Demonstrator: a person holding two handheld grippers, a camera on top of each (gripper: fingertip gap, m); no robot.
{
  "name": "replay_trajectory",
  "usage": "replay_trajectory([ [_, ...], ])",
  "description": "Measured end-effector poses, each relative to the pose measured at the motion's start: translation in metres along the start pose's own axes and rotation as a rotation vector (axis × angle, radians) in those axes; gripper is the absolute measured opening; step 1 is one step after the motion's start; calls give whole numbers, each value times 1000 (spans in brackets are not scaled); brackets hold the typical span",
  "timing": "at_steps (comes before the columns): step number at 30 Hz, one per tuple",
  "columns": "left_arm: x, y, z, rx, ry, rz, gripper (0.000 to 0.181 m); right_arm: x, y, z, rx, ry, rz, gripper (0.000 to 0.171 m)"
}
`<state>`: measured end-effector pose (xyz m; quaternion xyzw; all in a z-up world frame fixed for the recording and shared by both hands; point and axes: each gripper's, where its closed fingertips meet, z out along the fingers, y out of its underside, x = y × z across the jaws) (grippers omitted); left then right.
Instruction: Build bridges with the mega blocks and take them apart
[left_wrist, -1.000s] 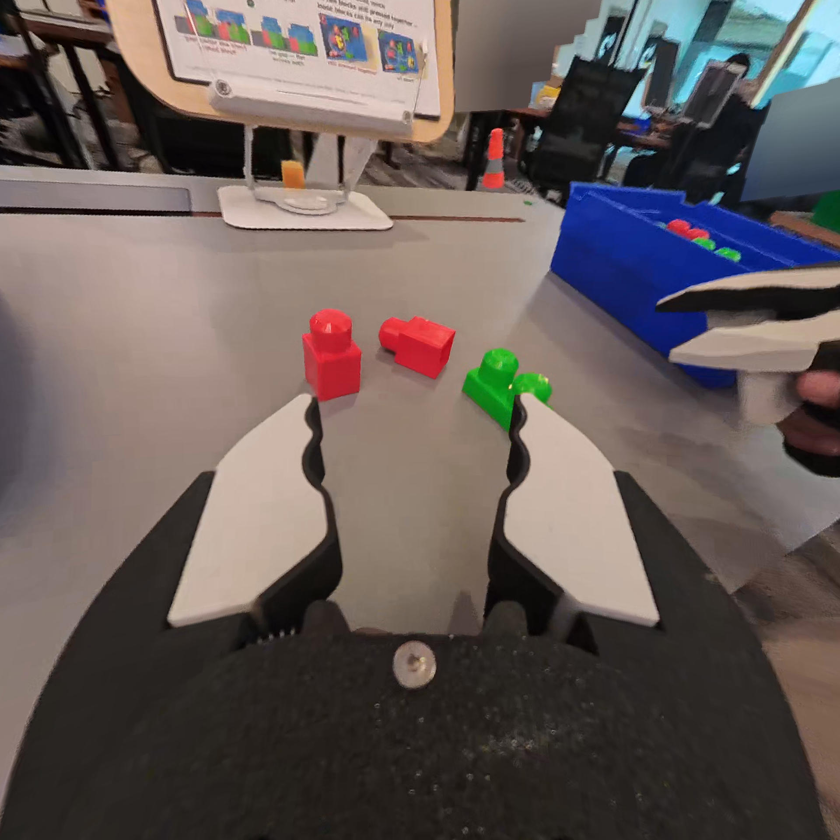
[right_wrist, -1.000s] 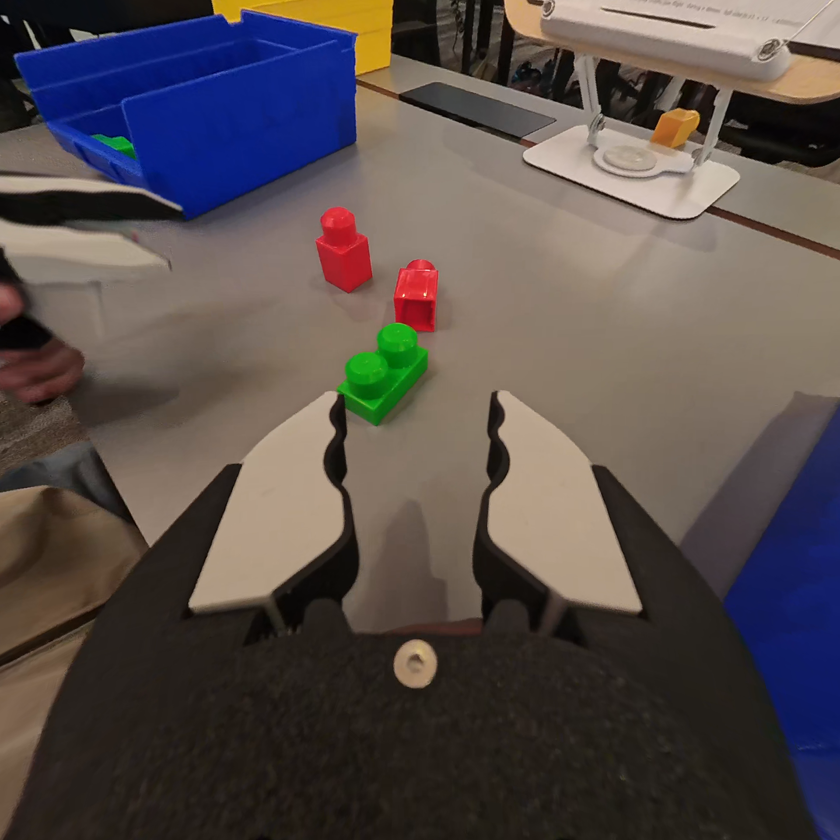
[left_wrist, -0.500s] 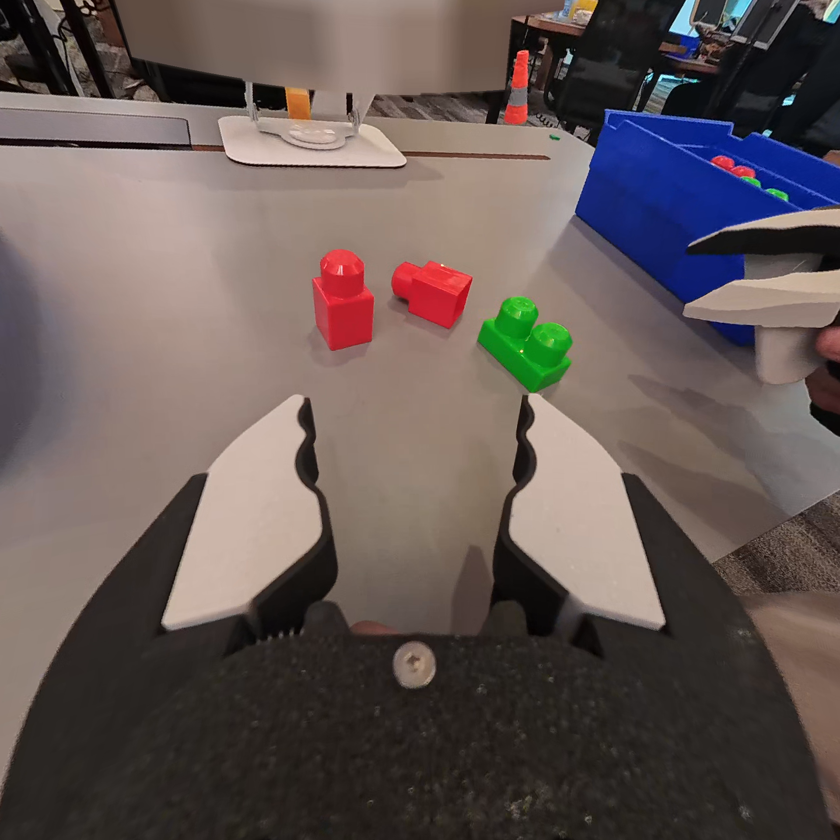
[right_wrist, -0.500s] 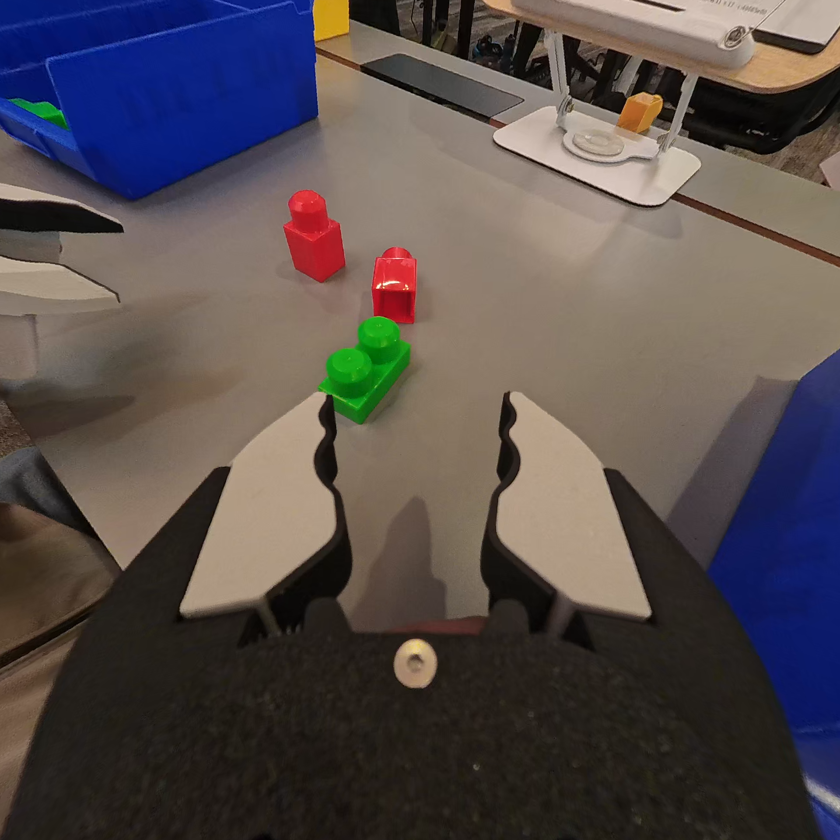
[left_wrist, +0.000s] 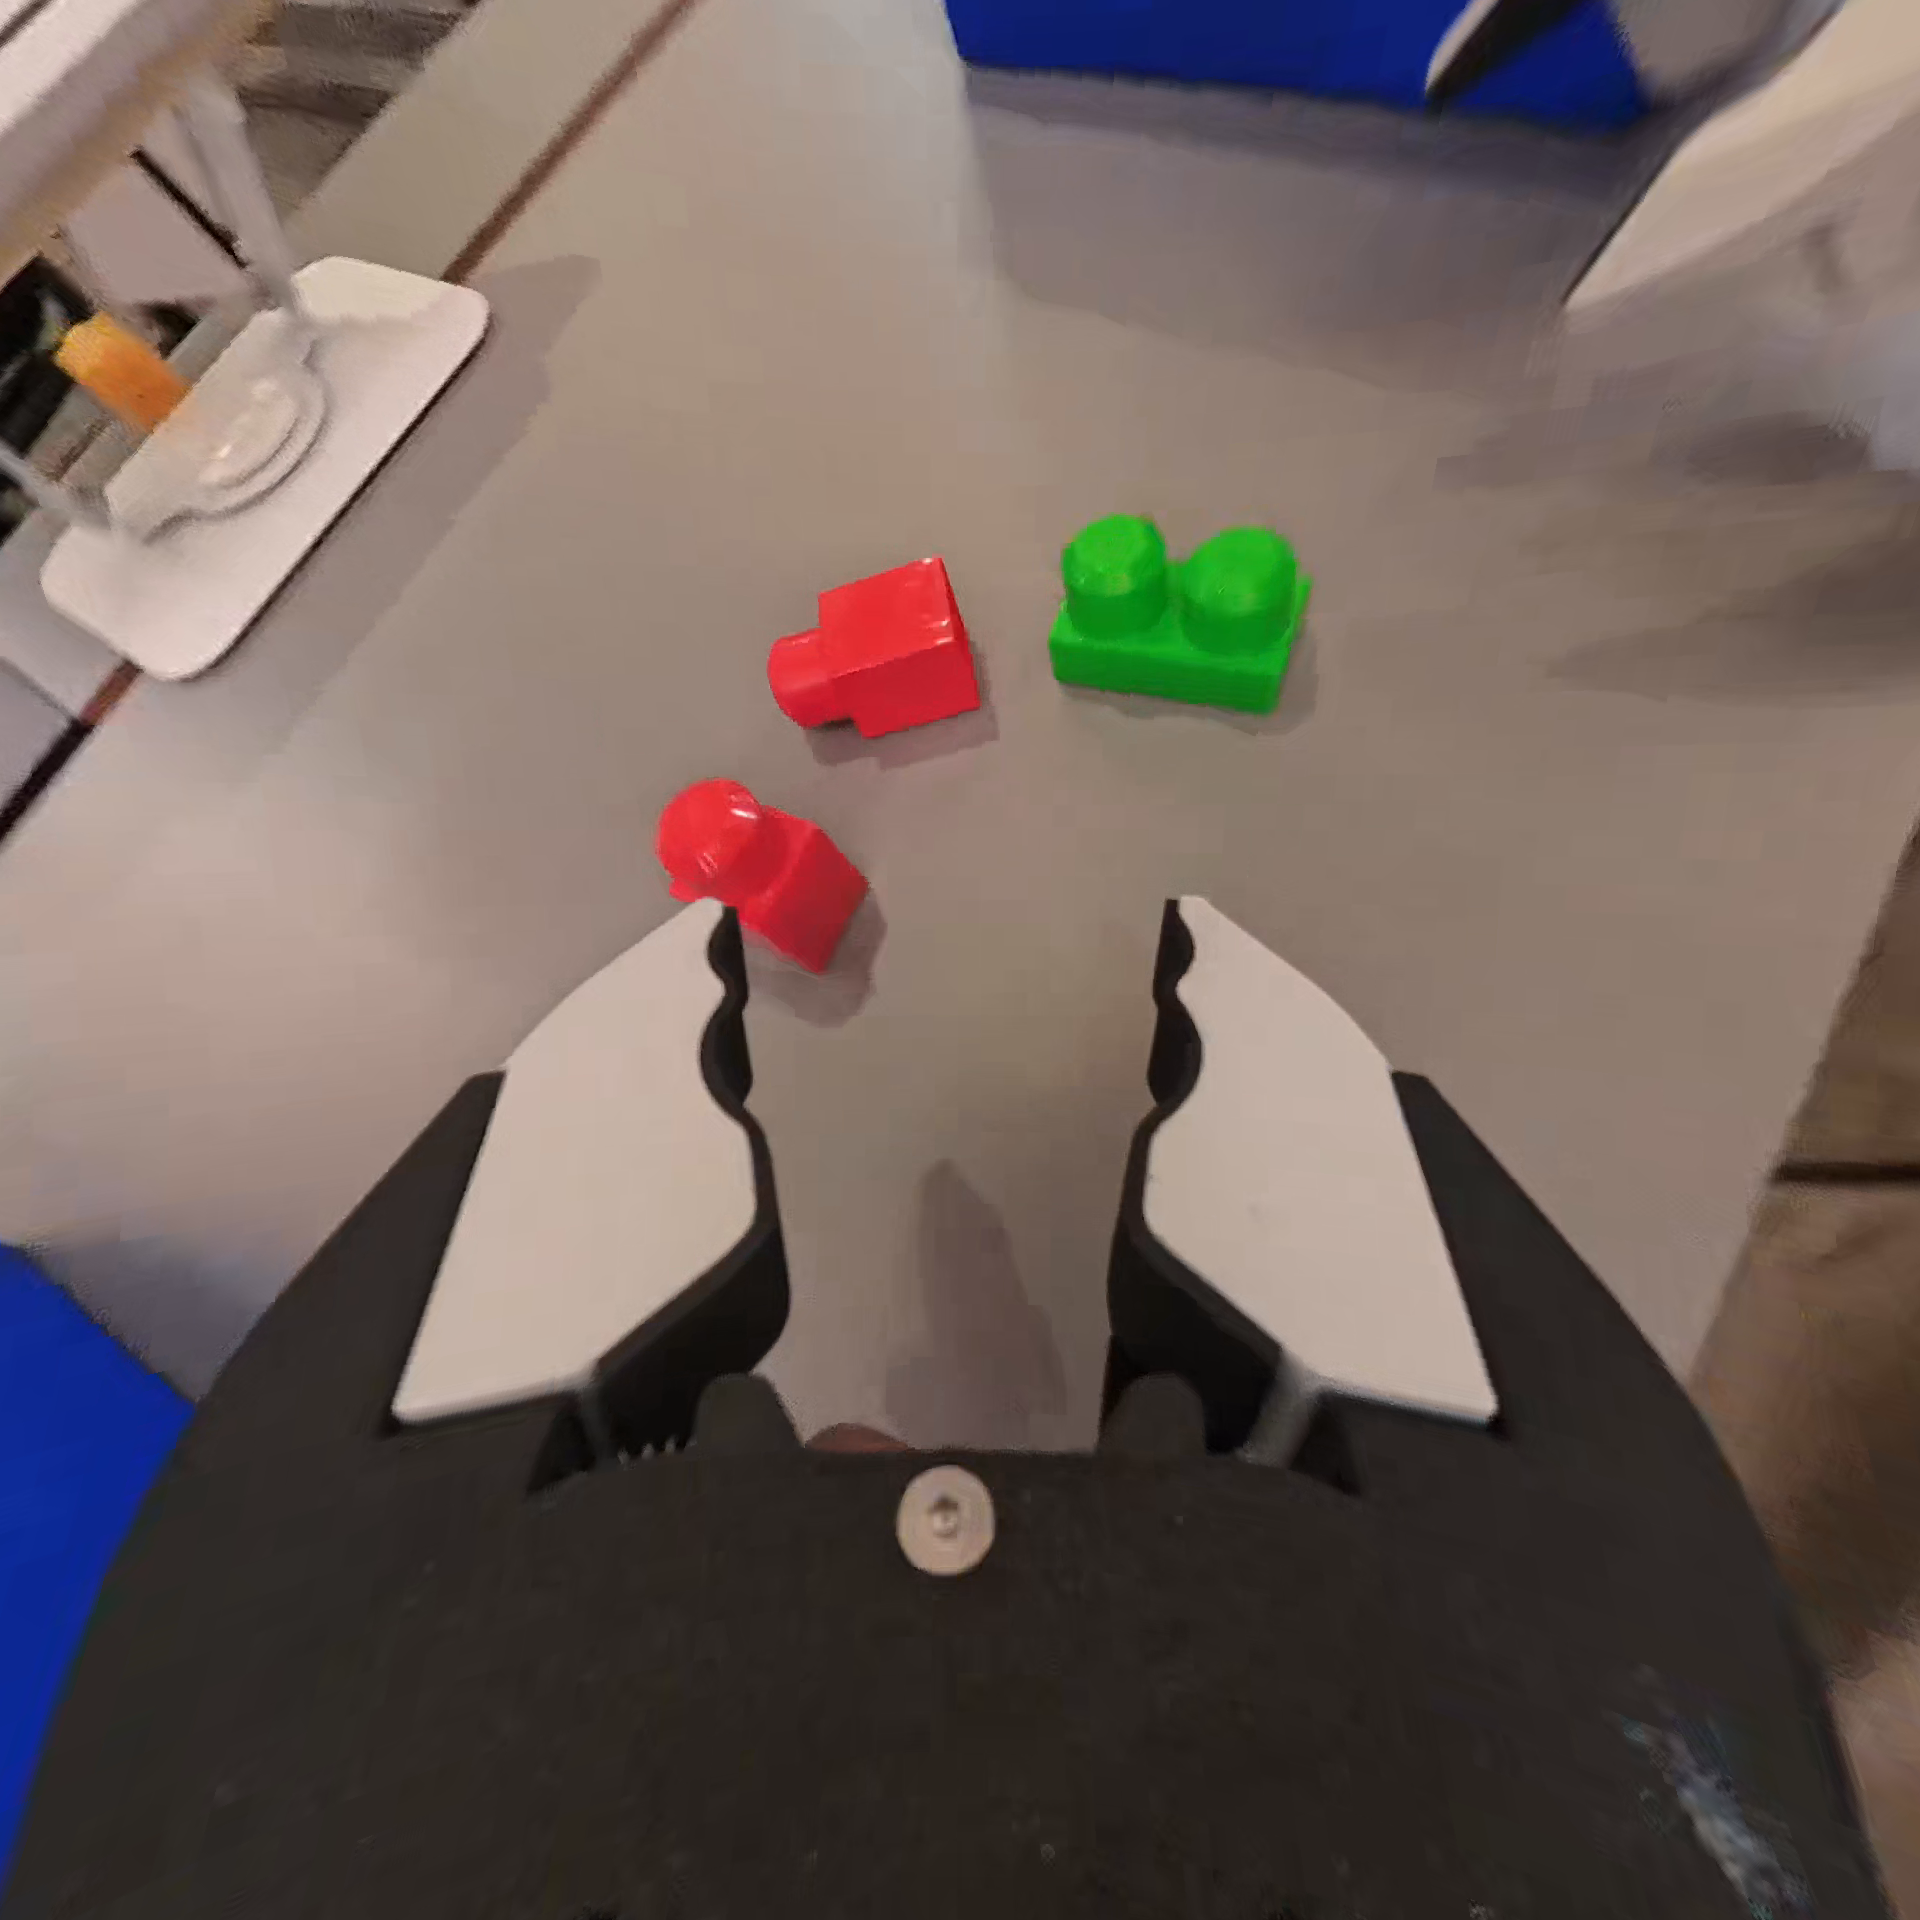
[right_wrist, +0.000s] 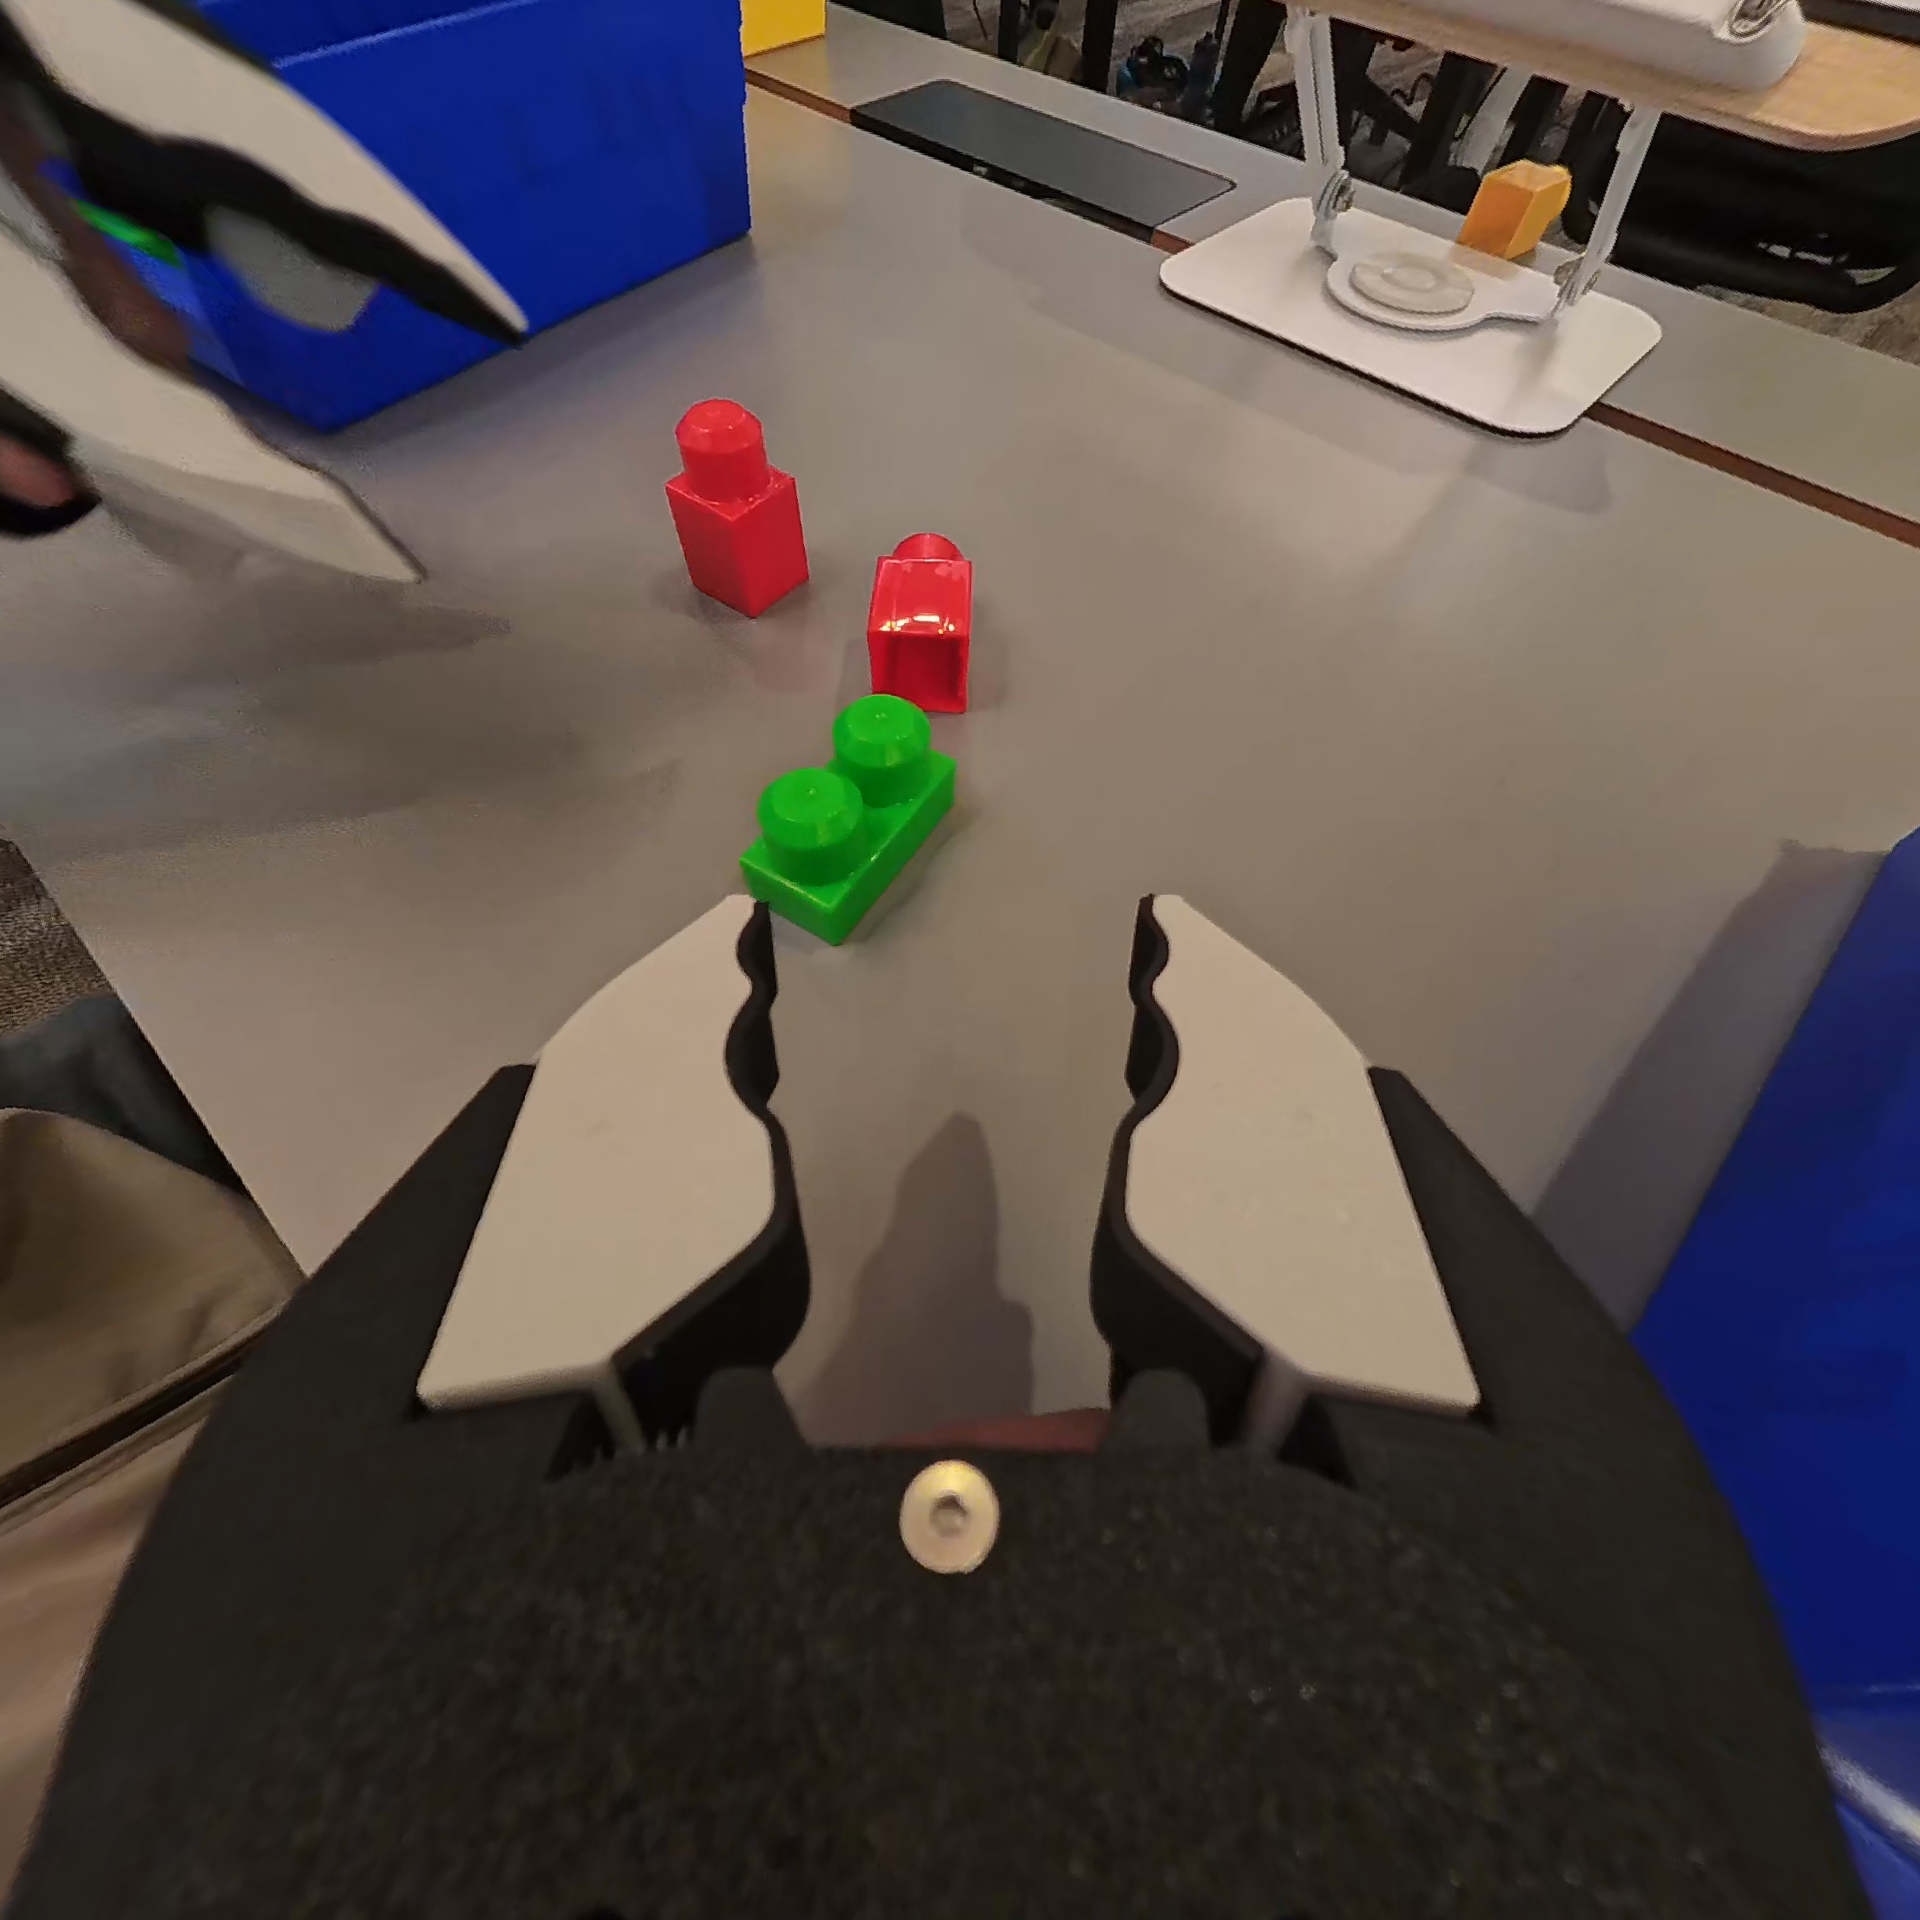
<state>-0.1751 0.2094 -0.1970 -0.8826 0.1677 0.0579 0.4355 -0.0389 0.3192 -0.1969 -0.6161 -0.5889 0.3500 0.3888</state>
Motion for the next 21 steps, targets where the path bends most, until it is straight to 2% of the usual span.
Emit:
replay_trajectory([
  [3,-16,-4,16,-91,111,197,74,-1,0,-1,-2,-2,-3,66],
  [7,-23,-22,38,-171,350,303,70,0,1,0,-9,-5,-2,65],
  [12,-46,-27,65,-326,515,496,68,0,1,-1,-12,-4,-8,64],
  [17,-71,-33,87,-429,611,608,63,5,2,-2,-15,5,-6,63],
  [21,-69,-25,103,-497,668,762,56,7,4,-1,-21,7,-1,63],
])
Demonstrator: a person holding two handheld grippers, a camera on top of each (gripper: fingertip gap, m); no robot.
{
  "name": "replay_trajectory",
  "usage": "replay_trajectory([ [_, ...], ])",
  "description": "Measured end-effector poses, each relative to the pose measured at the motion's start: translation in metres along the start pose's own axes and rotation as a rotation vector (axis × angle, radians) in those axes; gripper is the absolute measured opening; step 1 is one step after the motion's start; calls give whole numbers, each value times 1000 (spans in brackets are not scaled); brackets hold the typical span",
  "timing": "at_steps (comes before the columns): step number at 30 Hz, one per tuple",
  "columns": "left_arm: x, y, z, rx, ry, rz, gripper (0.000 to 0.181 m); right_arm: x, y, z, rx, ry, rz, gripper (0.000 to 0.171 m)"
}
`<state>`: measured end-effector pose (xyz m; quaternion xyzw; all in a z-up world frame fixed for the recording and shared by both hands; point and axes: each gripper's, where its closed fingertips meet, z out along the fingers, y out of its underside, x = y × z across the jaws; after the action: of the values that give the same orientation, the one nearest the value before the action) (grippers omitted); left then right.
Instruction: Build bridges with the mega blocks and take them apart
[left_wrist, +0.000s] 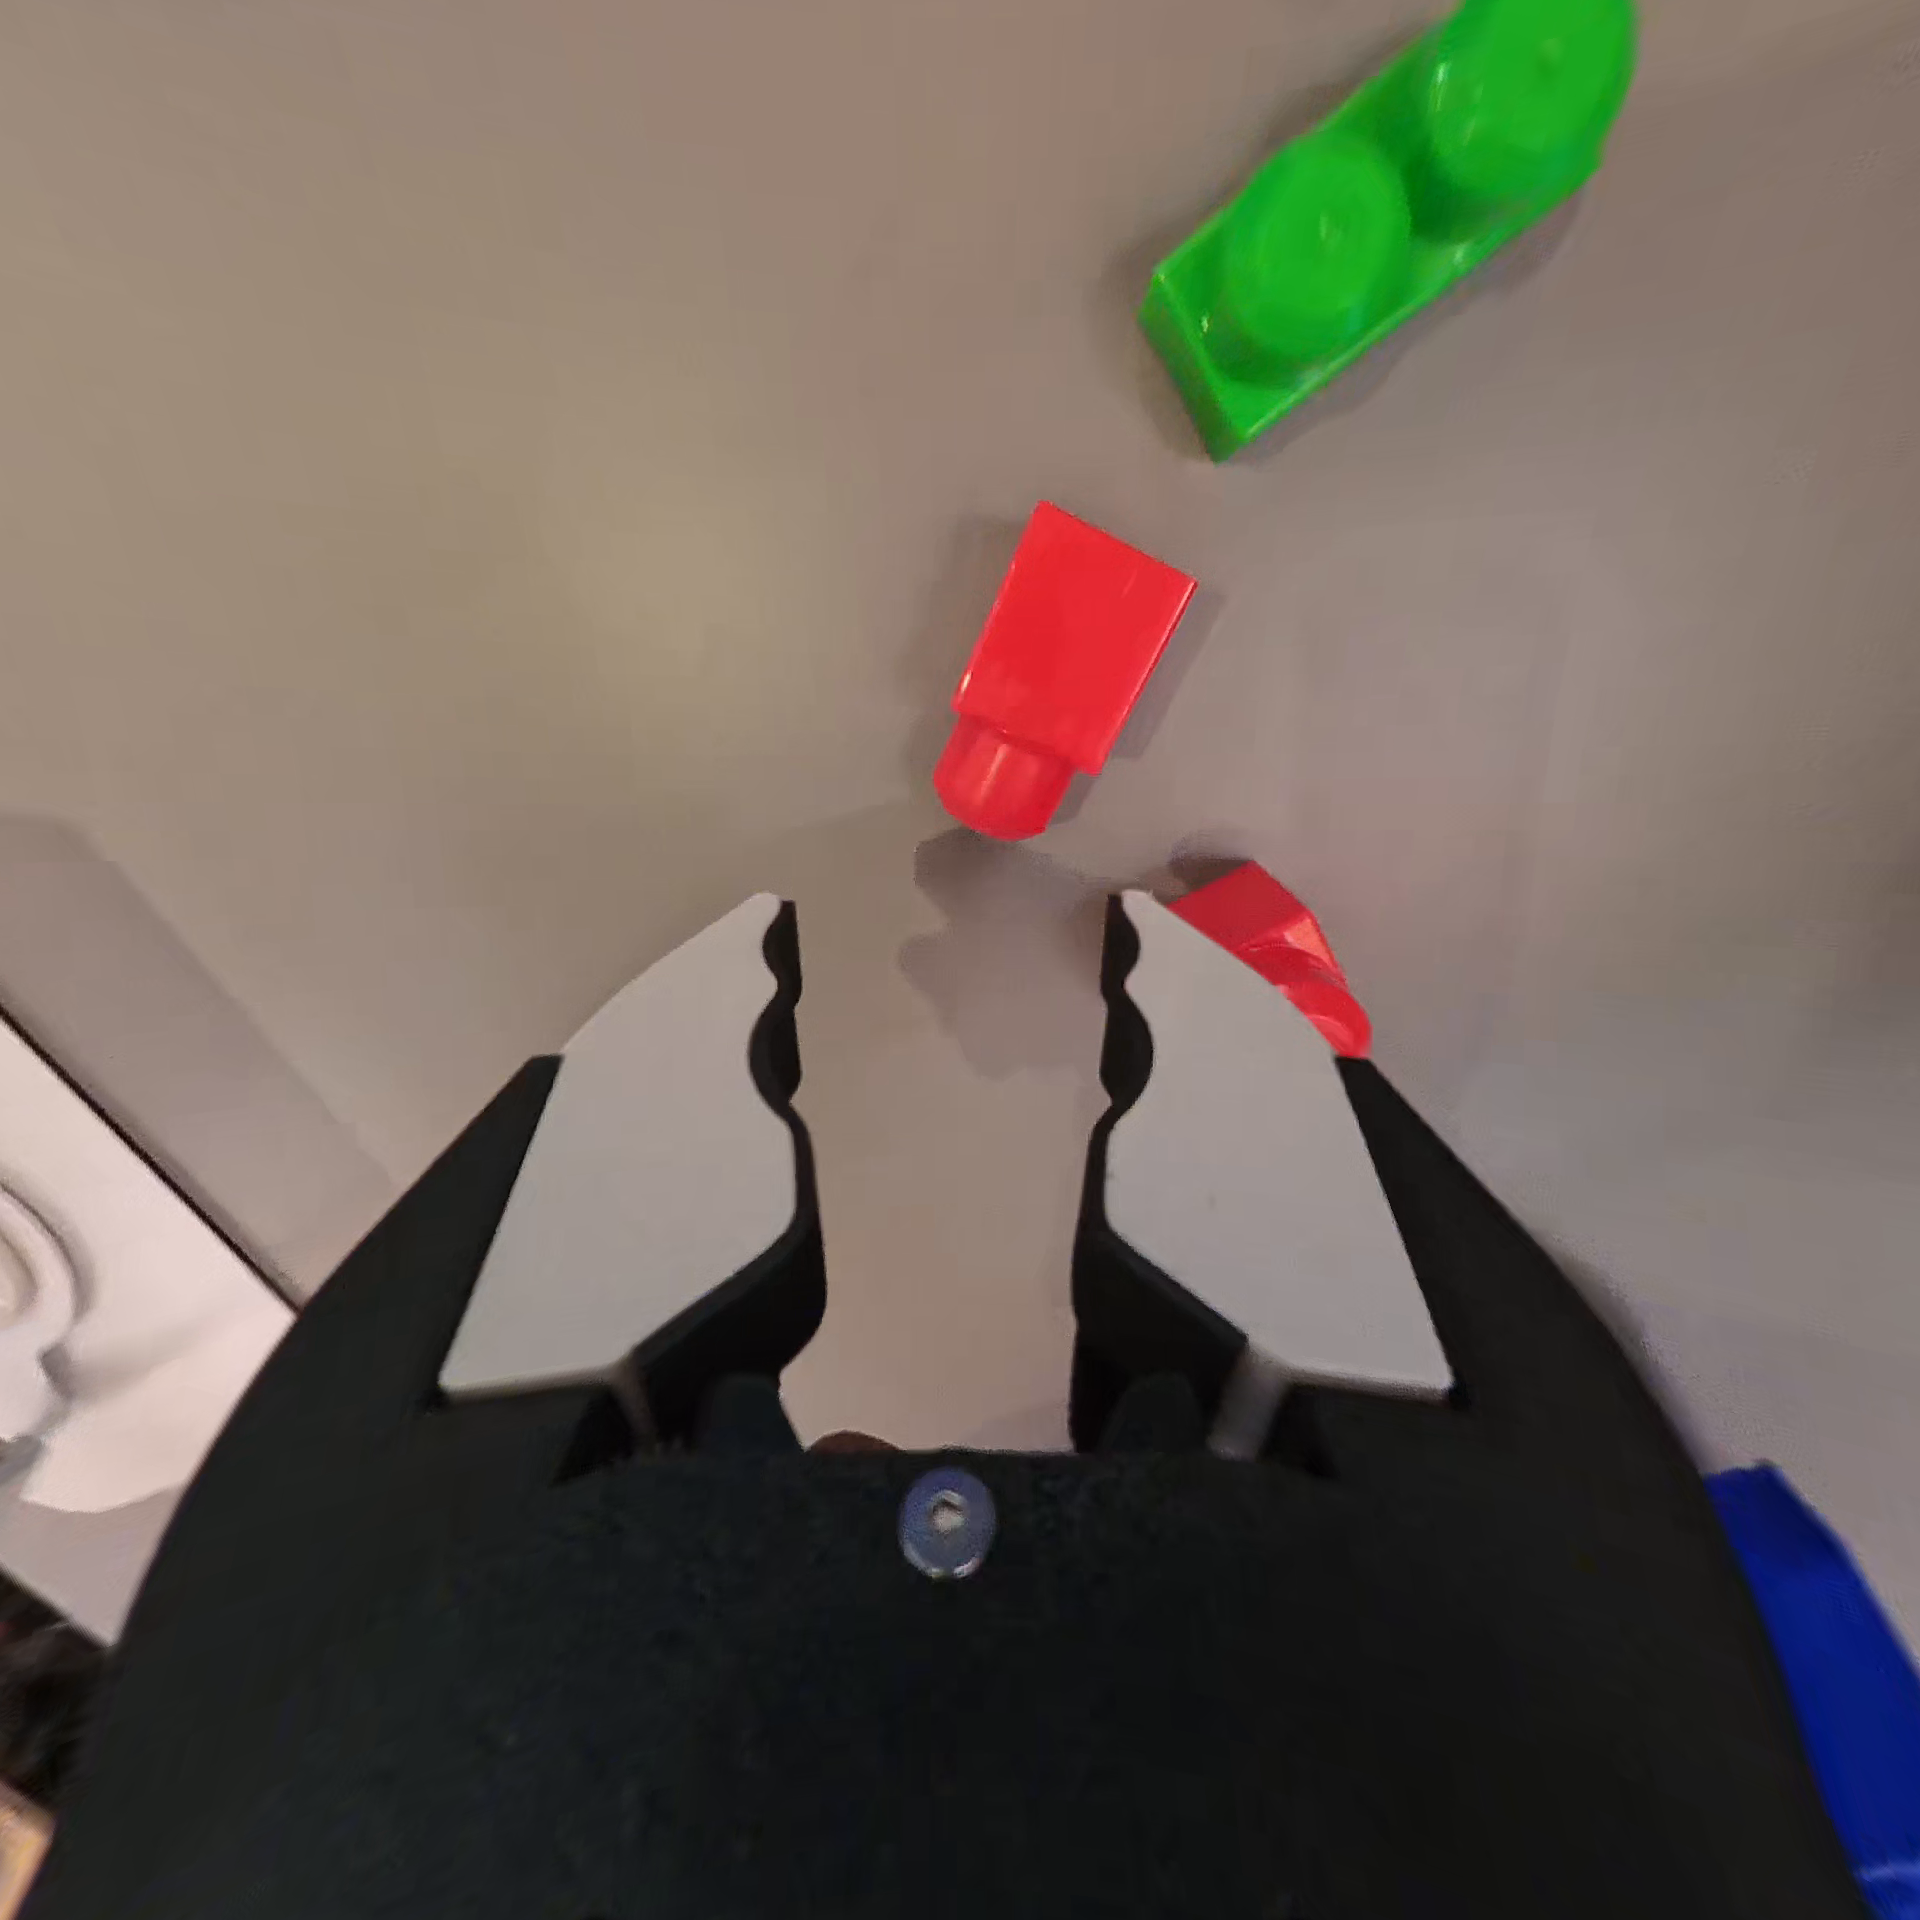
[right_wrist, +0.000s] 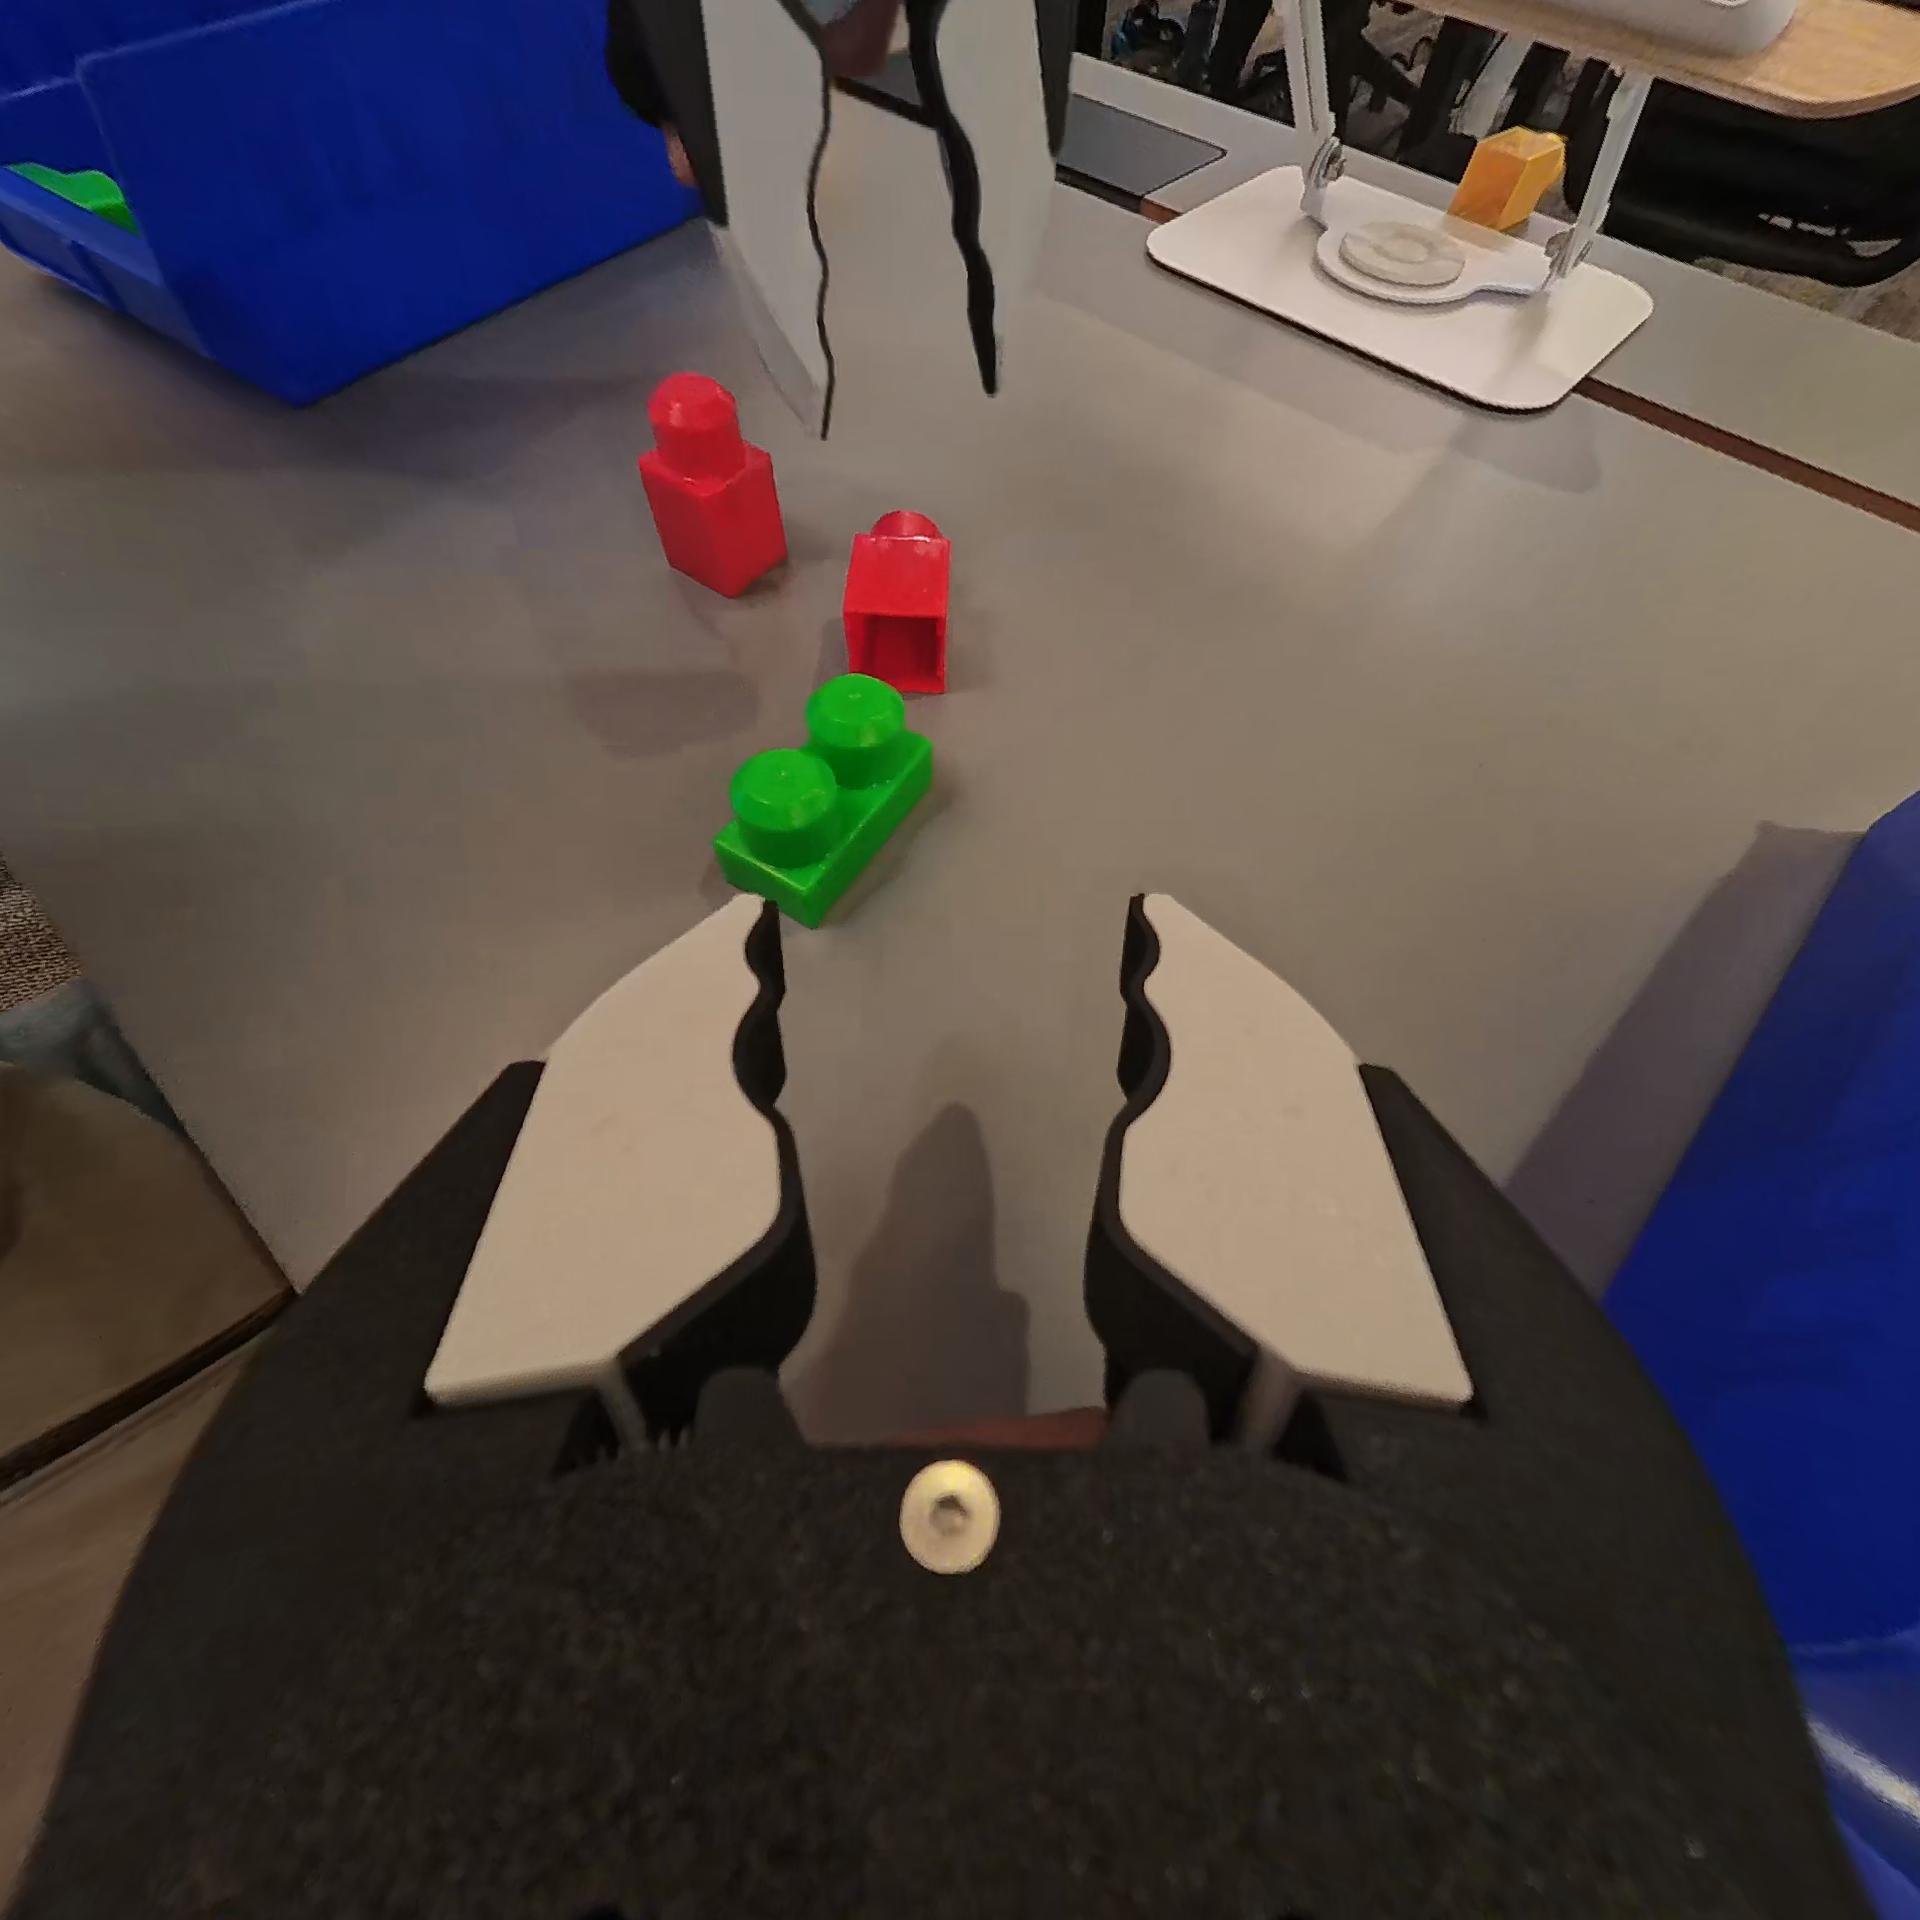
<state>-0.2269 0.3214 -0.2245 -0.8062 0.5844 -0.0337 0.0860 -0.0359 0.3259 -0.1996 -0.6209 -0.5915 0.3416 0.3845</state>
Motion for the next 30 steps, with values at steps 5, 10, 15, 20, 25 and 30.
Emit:
replay_trajectory([
  [5,3,6,29,-131,39,129,61,2,2,2,-7,-1,3,62],
  [10,3,2,37,-85,57,138,52,4,4,3,-8,-6,16,61],
  [15,7,-4,43,-23,62,161,38,5,7,4,-15,-15,26,61],
  [20,10,-7,49,13,77,164,30,5,7,4,-19,-15,26,61],
  [25,6,-3,47,-9,44,171,30,6,6,3,-16,-13,26,59],
  [30,-5,6,23,-47,-77,175,30,5,6,2,-16,-16,27,58],
])
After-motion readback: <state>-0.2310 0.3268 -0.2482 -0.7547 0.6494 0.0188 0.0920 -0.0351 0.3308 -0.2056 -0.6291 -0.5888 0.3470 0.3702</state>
